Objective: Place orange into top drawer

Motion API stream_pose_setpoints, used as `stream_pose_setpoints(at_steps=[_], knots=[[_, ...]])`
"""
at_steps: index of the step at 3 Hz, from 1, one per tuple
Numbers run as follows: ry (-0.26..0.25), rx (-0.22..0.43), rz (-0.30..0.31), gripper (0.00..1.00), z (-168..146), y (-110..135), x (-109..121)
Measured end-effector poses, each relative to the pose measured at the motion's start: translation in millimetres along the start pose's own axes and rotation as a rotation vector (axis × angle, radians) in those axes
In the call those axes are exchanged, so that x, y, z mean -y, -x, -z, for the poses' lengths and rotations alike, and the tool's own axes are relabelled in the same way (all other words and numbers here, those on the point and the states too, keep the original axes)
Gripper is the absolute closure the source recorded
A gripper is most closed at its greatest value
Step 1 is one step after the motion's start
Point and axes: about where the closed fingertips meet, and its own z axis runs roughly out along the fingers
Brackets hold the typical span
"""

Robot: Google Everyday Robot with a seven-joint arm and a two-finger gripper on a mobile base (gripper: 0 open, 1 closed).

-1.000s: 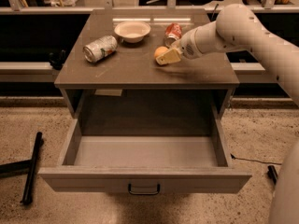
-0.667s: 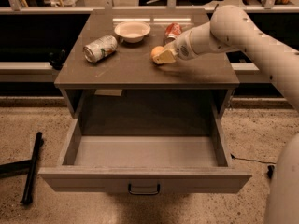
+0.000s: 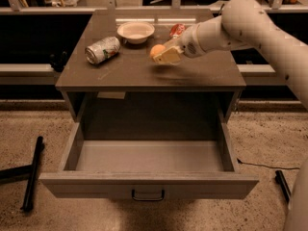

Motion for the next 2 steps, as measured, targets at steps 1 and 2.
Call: stream_pose_setpoints(at_steps=[1, 2], knots=[[0.101, 0.046, 0.079, 1.0, 32.5, 11.6, -21.7], [0.101, 0.046, 0.079, 1.0, 32.5, 11.6, -21.7]])
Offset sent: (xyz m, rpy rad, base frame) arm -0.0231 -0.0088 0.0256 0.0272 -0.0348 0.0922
